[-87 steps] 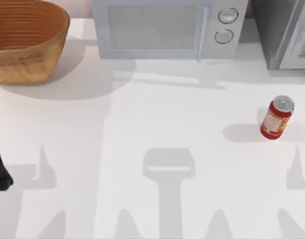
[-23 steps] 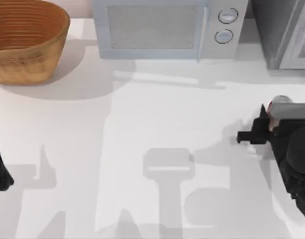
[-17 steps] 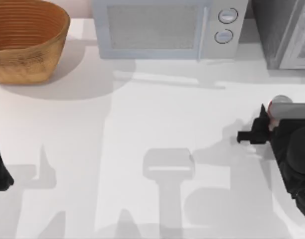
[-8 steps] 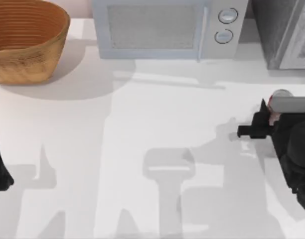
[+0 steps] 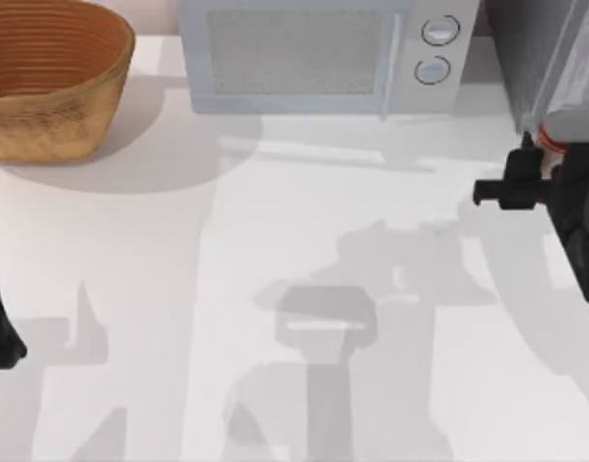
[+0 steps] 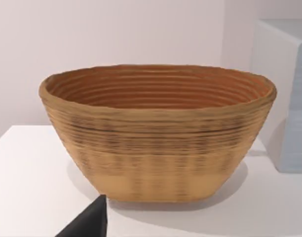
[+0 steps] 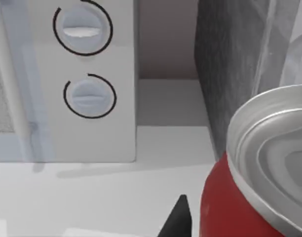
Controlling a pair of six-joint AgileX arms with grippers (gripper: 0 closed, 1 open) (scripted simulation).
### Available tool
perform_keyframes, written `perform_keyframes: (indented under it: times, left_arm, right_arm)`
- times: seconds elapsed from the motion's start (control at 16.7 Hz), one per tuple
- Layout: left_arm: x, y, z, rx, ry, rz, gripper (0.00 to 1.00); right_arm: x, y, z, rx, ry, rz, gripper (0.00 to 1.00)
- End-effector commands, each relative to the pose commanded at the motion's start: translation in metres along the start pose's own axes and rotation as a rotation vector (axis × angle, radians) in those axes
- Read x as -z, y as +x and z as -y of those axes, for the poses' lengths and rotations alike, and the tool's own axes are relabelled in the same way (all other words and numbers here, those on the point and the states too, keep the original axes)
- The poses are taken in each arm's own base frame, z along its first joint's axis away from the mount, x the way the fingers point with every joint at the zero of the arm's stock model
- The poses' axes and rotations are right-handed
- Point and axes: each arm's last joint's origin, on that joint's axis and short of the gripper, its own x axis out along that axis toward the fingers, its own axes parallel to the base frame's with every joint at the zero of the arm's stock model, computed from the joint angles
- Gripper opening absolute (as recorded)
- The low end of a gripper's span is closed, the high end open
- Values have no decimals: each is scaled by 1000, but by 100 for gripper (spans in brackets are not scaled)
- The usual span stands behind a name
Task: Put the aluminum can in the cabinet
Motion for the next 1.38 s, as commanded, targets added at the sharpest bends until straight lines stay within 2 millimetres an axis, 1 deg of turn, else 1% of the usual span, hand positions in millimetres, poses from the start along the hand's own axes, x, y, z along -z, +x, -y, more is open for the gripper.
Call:
perform_keyframes:
  times: [0.18,0.3,0.42,0.72,0.9,1.08,1.26,1.38]
  left_arm:
    - [0,0,0,0,0,0,100]
    - [0,0,0,0,0,0,100]
    - [0,0,0,0,0,0,100]
    - [0,0,0,0,0,0,100]
    - [0,0,0,0,0,0,100]
    - [0,0,0,0,0,0,100]
    - [0,0,0,0,0,0,100]
    - [0,0,0,0,0,0,100]
  right_arm:
    - [-30,-14,2,-5,6,2,0]
    - [-43,-21,4,-8,11,10,0]
    - [-48,-23,4,-9,13,13,0]
    - [-47,-23,5,-7,14,10,0]
    - [-53,-33,12,-12,15,24,0]
    - [-64,-56,28,-12,19,57,0]
    - [-70,-90,51,-4,26,106,0]
    - [-69,-115,65,2,30,141,0]
